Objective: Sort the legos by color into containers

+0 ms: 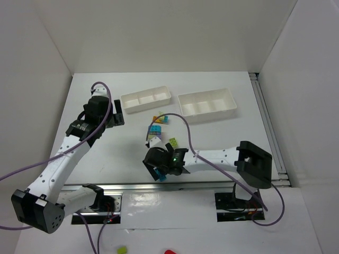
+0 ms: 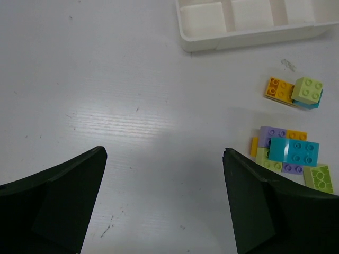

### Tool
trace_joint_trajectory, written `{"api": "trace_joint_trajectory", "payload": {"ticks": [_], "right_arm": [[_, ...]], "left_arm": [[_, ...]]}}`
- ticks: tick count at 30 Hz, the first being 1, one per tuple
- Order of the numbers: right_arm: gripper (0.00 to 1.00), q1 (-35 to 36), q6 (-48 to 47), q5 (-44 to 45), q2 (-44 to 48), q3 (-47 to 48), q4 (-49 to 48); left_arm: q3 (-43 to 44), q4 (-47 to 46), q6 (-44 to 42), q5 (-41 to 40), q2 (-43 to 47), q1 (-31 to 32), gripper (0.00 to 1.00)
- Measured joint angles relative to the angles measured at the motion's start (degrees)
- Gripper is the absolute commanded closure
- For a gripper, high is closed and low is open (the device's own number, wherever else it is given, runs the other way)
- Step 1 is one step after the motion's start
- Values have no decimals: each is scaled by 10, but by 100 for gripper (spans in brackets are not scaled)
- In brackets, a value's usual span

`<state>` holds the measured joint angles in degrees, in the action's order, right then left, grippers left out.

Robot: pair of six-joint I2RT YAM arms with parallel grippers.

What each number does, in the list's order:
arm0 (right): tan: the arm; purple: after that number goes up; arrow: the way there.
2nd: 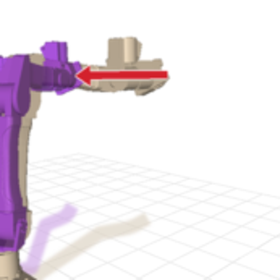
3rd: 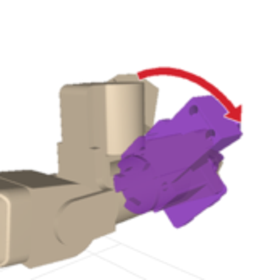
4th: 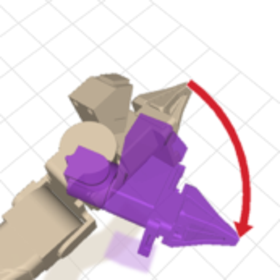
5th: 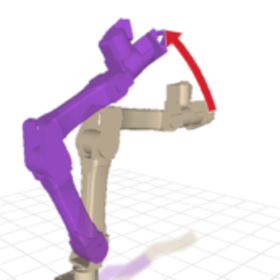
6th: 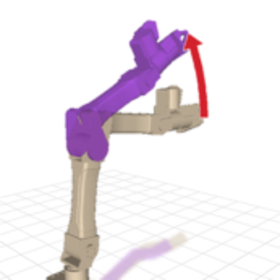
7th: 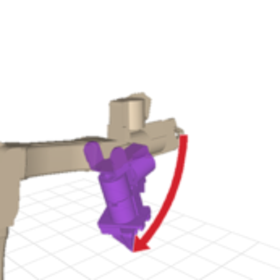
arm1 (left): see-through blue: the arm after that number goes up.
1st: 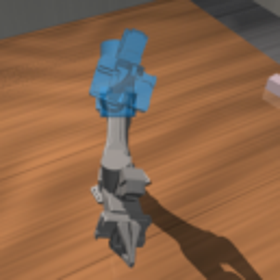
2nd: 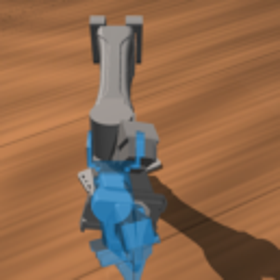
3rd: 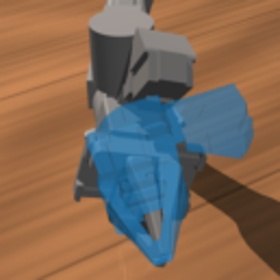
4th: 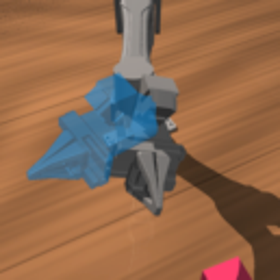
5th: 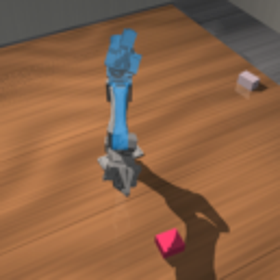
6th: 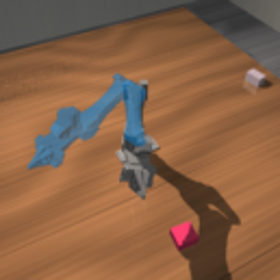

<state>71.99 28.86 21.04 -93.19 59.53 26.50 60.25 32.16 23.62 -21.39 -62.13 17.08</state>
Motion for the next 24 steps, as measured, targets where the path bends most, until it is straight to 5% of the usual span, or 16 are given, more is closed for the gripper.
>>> {"api": "trace_joint_trajectory", "payload": {"ticks": [11,15,16,19,24], "right_arm": [[16,6,5,6,-65,16,-9],[40,6,4,-10,-95,23,-26],[56,6,2,-12,-98,27,-31],[81,6,-3,-9,-107,38,-29],[83,-19,-27,10,-100,97,16]], "left_arm": [[2,5,2,-1,0,0,0],[2,5,2,-4,0,0,0],[2,5,2,-5,0,0,0],[2,5,2,-7,1,0,0],[2,5,3,-8,-2,0,0]]}}
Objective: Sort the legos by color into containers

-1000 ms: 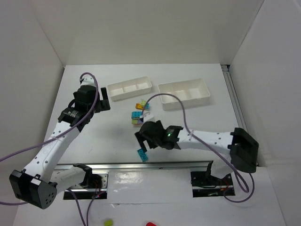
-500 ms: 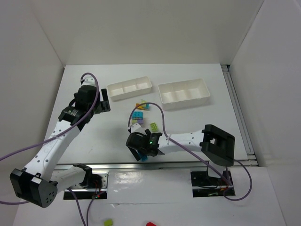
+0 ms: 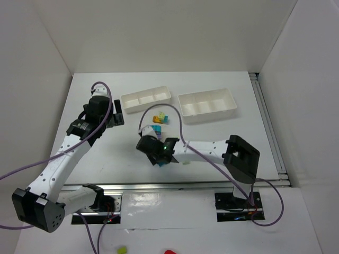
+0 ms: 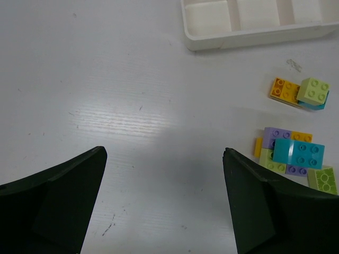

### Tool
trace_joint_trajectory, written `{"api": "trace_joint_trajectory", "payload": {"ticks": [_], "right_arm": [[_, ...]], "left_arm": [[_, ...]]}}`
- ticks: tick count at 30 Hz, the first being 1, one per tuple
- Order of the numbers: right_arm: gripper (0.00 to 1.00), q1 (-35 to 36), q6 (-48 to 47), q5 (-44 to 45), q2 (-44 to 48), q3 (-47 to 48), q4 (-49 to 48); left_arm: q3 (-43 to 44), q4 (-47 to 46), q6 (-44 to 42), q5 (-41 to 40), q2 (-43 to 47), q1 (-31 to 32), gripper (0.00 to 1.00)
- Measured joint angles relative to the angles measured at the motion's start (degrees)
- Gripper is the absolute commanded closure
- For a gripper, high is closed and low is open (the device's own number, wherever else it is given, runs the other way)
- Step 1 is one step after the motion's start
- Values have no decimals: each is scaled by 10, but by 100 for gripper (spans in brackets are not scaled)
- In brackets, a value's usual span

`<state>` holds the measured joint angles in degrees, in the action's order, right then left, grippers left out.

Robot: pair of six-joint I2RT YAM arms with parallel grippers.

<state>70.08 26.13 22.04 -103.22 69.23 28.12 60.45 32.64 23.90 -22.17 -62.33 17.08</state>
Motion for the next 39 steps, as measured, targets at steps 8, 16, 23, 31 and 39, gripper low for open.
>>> {"api": "trace_joint_trajectory", "payload": {"ticks": [8,16,23,31,39], "right_arm": [[80,-243,-46,5,80,107,5],[79,-446,-68,-30,19,221,2],[34,-456,-81,-68,-98,279,-9],[6,-449,-80,-41,-90,258,-14],[8,-310,-49,47,162,-5,-30]], "left_arm": [[1,5,1,32,-36,0,0],[35,43,34,31,-99,2,0],[75,49,34,30,-114,5,0],[86,51,26,31,-130,5,0],[85,52,25,46,-116,11,0]]}}
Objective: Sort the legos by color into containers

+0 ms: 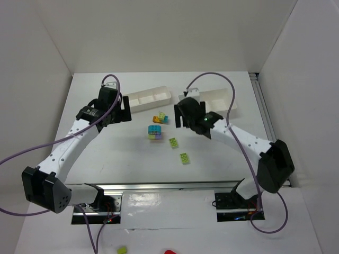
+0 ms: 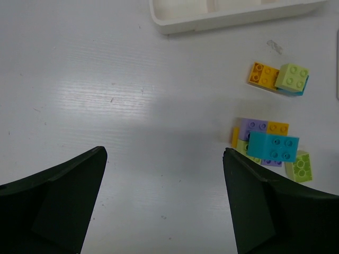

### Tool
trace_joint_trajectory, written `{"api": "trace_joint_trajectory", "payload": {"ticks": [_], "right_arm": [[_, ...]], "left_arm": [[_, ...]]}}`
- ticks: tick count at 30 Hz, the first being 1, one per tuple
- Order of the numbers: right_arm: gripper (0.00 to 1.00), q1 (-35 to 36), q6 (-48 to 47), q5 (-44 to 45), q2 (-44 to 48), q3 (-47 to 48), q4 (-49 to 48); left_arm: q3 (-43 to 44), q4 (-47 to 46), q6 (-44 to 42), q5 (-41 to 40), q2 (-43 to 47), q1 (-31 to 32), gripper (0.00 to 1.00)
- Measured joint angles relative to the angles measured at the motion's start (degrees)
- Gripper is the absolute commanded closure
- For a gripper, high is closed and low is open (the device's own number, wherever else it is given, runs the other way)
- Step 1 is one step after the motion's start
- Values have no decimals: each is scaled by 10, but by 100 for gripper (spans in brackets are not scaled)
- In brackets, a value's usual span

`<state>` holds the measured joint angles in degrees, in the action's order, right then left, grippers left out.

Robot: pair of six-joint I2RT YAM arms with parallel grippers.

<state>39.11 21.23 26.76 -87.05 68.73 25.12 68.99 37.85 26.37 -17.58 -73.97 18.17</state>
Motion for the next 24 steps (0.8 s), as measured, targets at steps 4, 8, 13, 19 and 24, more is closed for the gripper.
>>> {"api": "trace_joint_trajectory", "payload": {"ticks": [4,8,13,19,24], "right_arm": [[6,40,47,-20,65,-110,9],[1,77,83,-49,85,-202,9],[5,157,110,-80,79,-229,6],[25,173,122,-84,20,-229,-11],[46,167,121,-85,-9,-233,-28]], "left_arm": [[-23,-17,9,6,38,3,0],[-59,-32,8,23,76,4,0],[-64,-34,-8,58,76,5,0],[-64,-33,-14,75,63,5,0],[-64,-33,-24,78,62,5,0]]}}
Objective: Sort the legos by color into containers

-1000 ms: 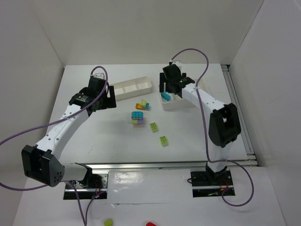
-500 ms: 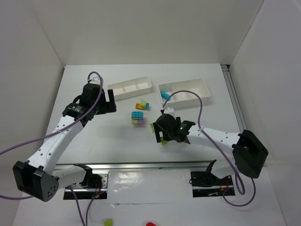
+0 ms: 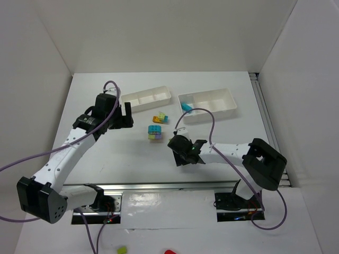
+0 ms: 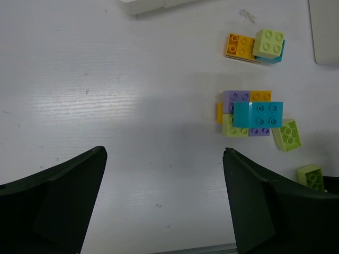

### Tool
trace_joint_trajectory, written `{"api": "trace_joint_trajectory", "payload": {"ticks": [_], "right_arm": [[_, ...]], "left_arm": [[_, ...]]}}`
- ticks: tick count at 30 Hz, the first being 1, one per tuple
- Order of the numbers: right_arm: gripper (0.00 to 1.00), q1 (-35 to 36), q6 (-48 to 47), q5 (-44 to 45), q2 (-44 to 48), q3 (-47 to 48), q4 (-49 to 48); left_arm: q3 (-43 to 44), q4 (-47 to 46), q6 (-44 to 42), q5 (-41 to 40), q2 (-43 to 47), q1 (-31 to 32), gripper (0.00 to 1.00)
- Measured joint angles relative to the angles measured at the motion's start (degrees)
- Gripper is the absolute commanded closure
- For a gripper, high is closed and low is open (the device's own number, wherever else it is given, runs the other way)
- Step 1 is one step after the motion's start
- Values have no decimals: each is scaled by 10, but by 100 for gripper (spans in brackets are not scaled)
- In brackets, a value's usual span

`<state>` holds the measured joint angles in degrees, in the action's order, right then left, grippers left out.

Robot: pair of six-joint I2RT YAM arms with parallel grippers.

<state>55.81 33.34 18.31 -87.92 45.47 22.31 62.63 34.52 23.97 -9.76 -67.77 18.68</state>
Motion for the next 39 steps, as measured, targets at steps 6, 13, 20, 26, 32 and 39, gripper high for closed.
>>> {"api": "trace_joint_trajectory", "payload": {"ticks": [6,13,20,26,32,39], "right_arm": [[72,-25,-7,12,-1,12,2],[72,-162,-47,21,17,151,31],[69,-329,-69,9,-41,299,26],[56,-385,-90,-17,-162,389,25],[16,-404,-105,-26,-242,456,38],[21,-394,-116,-24,-191,424,40]], "left_arm": [[9,5,-2,-2,-4,0,0],[11,7,7,-15,-18,0,0],[36,30,14,5,-59,5,0],[92,57,13,10,-131,7,0],[114,76,13,9,-149,10,0],[136,78,13,-2,-150,10,0]]}}
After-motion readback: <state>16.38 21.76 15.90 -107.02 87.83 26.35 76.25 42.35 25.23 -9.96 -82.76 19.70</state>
